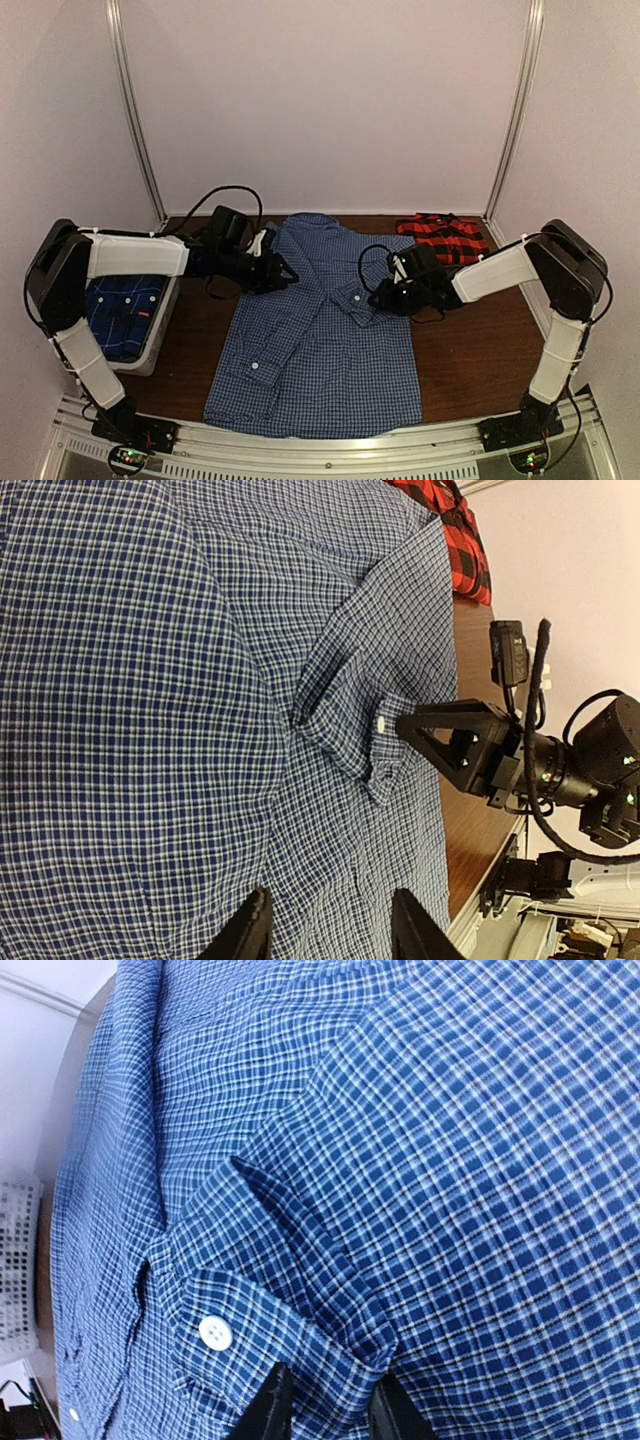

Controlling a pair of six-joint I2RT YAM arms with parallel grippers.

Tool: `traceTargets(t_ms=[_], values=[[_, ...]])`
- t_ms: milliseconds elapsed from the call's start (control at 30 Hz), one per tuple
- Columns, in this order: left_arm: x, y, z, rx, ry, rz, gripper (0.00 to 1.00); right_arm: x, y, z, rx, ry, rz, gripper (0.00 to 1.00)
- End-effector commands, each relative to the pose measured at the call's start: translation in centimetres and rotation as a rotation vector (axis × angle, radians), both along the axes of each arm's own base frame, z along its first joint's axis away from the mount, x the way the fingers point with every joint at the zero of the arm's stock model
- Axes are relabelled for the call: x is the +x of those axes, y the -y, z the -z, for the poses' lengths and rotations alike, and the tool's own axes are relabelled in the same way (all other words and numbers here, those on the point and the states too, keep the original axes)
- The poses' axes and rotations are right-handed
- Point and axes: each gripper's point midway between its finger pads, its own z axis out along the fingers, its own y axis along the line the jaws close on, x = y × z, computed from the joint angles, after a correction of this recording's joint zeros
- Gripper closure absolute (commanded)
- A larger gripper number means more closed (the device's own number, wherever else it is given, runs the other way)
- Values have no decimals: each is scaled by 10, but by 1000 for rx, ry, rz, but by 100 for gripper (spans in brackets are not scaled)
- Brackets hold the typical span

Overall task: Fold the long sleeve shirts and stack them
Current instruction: Pick up the sleeve from the center of the board.

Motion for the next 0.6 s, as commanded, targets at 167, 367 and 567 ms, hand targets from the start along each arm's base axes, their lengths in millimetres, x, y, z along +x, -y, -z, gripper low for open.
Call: traceTargets(t_ms=[167, 367, 567], values=[[-14, 35, -28, -177, 6, 46, 56, -11, -29, -49, 86, 133, -60, 94], [-31, 65, -14, -209, -52, 115, 52, -36, -58, -69, 88, 207, -140, 94], [-34, 83, -2, -207, -81, 135, 43, -58, -78, -65, 62, 226, -218, 94]])
